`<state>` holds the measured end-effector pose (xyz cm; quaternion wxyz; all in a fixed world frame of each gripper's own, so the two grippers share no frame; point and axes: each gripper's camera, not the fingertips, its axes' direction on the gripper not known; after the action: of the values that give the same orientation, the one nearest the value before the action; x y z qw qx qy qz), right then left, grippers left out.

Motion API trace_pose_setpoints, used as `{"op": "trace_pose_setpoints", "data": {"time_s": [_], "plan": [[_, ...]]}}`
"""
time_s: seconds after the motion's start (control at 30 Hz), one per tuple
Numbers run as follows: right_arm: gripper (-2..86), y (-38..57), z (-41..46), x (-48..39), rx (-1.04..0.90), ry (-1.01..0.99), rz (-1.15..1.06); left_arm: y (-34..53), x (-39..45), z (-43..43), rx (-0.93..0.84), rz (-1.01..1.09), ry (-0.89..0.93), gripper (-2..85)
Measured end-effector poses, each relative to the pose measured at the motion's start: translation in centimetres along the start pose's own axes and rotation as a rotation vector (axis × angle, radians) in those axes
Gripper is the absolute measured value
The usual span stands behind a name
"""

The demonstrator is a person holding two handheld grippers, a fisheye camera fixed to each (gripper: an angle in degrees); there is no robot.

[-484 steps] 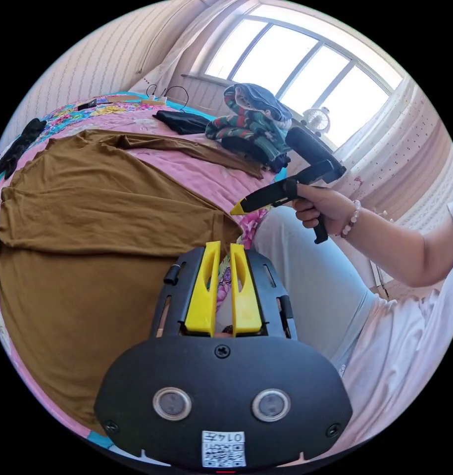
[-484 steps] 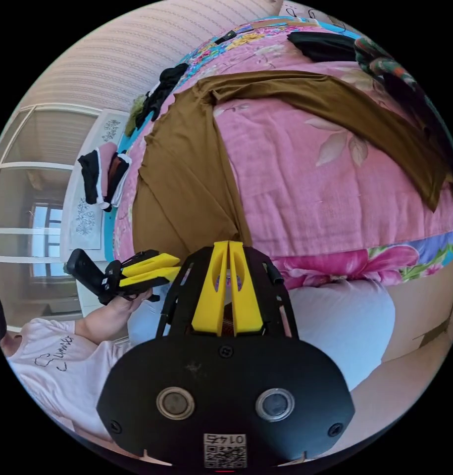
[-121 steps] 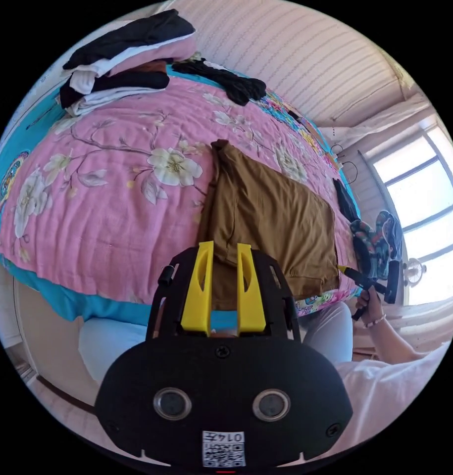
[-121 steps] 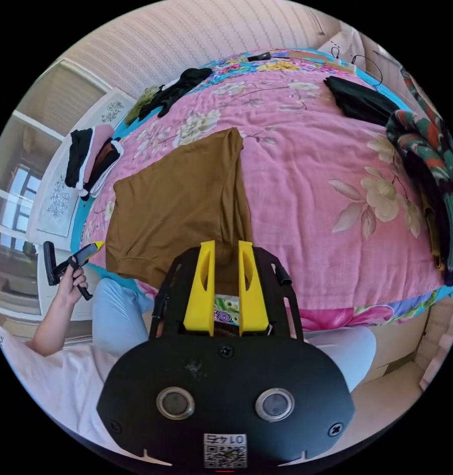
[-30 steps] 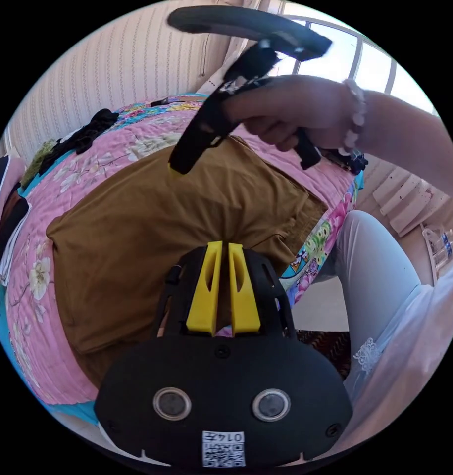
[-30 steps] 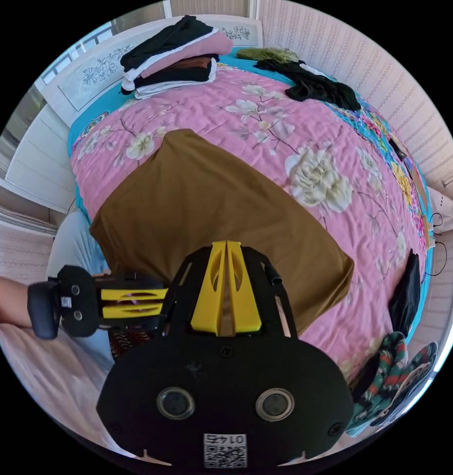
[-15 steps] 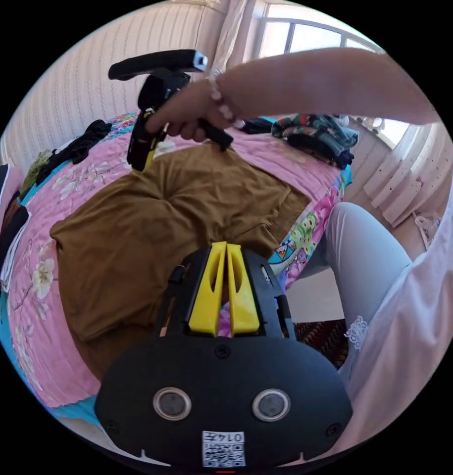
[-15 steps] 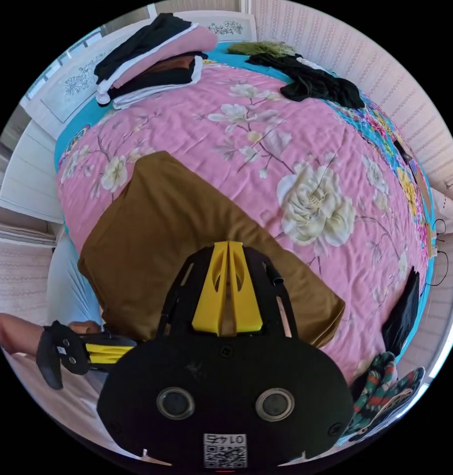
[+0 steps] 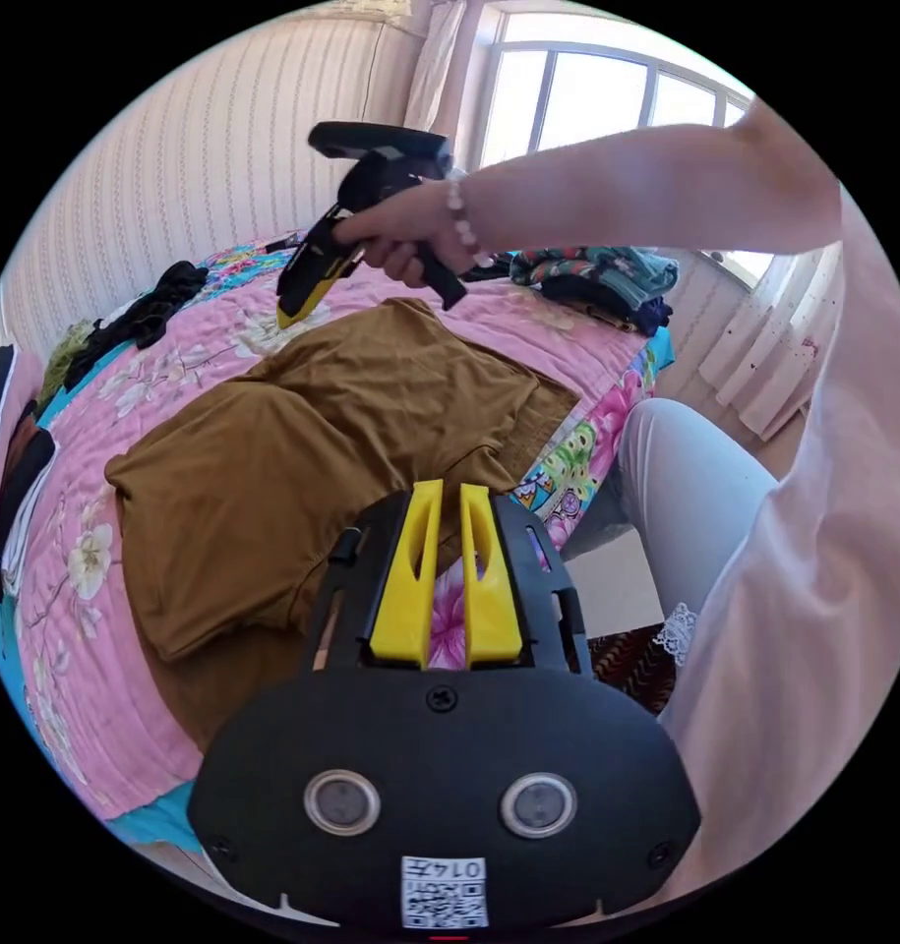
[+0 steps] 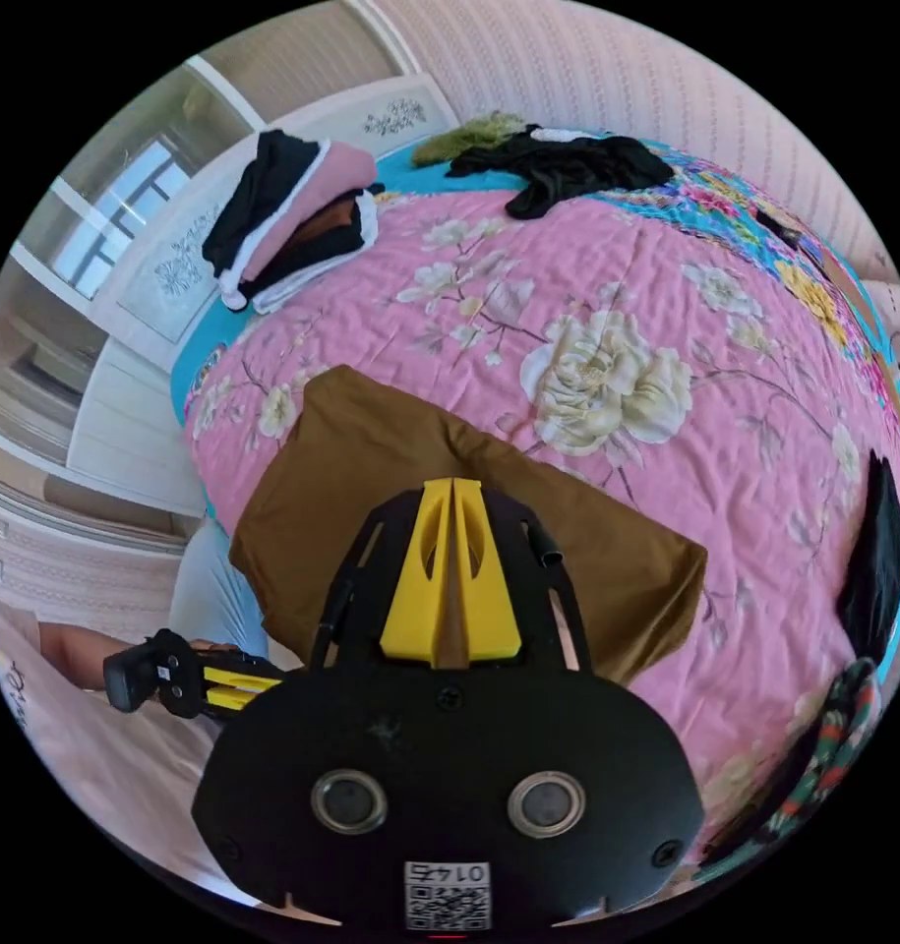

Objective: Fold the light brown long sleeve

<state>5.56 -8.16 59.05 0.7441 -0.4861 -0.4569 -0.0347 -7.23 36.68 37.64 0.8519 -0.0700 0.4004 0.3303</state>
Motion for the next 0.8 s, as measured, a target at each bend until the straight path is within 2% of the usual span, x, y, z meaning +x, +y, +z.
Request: {"op": "trace_pose_setpoints", "data": {"time_s": [0.13,0.3,0.43,0.6,0.67,0.73,0.8], "plan": [[1.2,9.2,-3.5,3.6,0.052,0.097,0.201,-1.7,1.1,1.1,-0.011,0.005,0.030,13.1],[5.4,17.7,-5.2,5.9,0.084,0.093,0.395,-4.3,3.2,3.2,-0.023,0.118,0.033,14.0],[5.0,20.2,-4.0,8.0,0.023,-0.071,0.526,-6.5,4.8,5.6,-0.071,0.194,0.062,14.6],[1.5,19.2,-5.0,8.9,0.088,-0.233,0.481,-7.6,5.8,7.7,-0.151,0.235,0.054,16.7],[1.5,18.3,-6.2,9.0,0.128,-0.337,0.401,-8.1,5.6,8.0,-0.179,0.209,0.022,14.9],[2.1,17.6,-6.9,9.3,0.126,-0.404,0.333,-8.5,4.8,7.7,-0.195,0.120,-0.059,6.7],[3.6,16.9,-7.8,10.1,0.130,-0.375,0.319,-8.9,3.7,7.4,-0.216,0.072,-0.012,2.0]]}}
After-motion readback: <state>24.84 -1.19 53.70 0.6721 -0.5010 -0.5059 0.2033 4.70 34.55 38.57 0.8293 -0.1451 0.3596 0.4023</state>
